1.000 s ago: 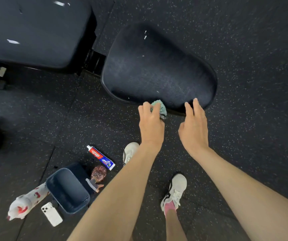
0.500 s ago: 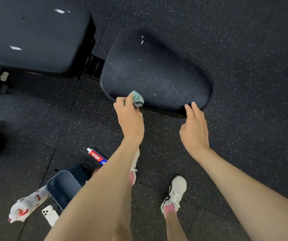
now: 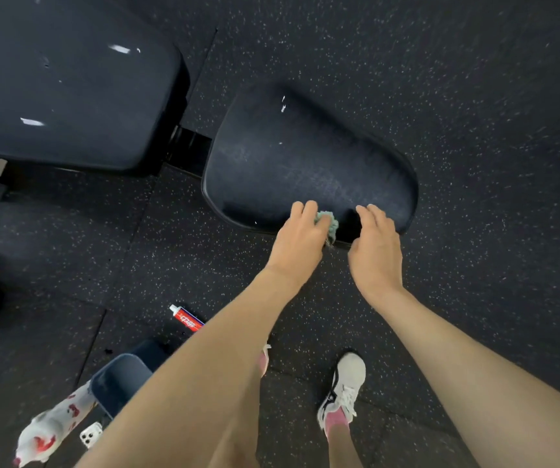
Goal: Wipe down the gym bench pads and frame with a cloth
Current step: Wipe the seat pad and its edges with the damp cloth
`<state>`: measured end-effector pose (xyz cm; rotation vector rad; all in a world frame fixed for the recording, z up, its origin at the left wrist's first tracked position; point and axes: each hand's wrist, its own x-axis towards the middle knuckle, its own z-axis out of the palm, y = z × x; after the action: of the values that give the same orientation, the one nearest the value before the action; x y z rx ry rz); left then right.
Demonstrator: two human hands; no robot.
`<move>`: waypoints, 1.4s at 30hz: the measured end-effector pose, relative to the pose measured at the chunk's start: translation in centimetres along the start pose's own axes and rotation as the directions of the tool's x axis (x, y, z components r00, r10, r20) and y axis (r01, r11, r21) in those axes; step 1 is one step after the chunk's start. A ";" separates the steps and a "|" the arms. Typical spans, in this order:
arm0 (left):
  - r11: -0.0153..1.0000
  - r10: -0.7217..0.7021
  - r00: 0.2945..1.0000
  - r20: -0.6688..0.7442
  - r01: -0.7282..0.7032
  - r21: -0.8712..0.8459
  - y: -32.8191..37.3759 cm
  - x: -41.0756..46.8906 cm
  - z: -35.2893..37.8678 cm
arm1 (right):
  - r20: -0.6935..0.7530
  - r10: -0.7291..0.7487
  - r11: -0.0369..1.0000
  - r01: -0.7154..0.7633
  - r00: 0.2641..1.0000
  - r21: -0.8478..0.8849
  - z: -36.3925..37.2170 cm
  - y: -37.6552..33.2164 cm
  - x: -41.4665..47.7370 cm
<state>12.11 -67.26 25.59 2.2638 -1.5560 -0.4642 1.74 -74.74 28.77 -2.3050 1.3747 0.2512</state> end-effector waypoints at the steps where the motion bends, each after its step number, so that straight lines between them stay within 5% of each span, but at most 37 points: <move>1: 0.996 0.066 0.997 0.033 -0.068 0.066 -0.8 0.4 -0.5 | 0.004 -0.004 1.000 0.004 1.000 -0.006 0.1 -0.5 0.2; 3: 0.984 0.125 0.990 0.070 -0.133 0.122 -2.7 1.7 -1.4 | 0.009 -0.016 1.000 0.016 1.000 -0.015 0.2 -1.5 0.8; 9: 0.988 -0.037 0.999 0.034 0.031 0.154 -8.7 7.5 -5.2 | 0.024 -0.015 1.000 0.016 1.000 -0.023 0.7 -4.3 3.4; 11: 0.982 -0.167 0.985 -0.038 0.170 0.083 -9.3 8.9 -5.9 | 0.021 0.014 1.000 -0.014 1.000 -0.006 0.6 -5.2 4.1; 14: 0.893 -0.450 0.875 -0.180 0.442 -0.084 -10.0 10.1 -6.9 | 0.034 0.039 0.999 -0.039 0.999 0.009 0.4 -6.2 4.8; 20: 0.988 -0.148 0.989 0.029 0.147 0.037 -9.7 9.3 -6.2 | 0.101 0.060 0.998 -0.061 0.993 0.006 -0.1 -7.0 6.8; 26: 0.986 0.101 0.931 0.352 -0.141 0.090 -8.2 7.0 -6.4 | 0.172 0.078 0.996 -0.072 0.982 -0.046 -0.7 -7.7 7.7; 30: 0.997 0.065 0.947 0.315 -0.052 -0.051 -9.9 7.8 -7.6 | 0.188 0.094 0.995 -0.084 0.978 -0.058 -1.3 -7.9 8.8; 33: 0.975 -0.160 0.982 0.099 0.173 -0.141 -11.8 10.2 -8.0 | 0.209 0.121 0.993 -0.116 0.970 -0.036 -1.4 -8.1 10.1; 37: 0.928 -0.364 0.931 -0.033 0.360 -0.093 -10.6 12.6 -7.1 | 0.252 0.179 0.984 -0.180 0.951 -0.019 -0.9 -8.2 11.1; 42: 0.984 -0.142 0.979 0.144 0.156 -0.087 -8.3 12.5 -5.9 | 0.258 0.222 0.974 -0.227 0.940 -0.012 -0.3 -8.4 11.7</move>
<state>25.88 -75.59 26.11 2.3246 -1.3971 -0.7361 14.78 -80.68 27.06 -2.0141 1.4939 0.5863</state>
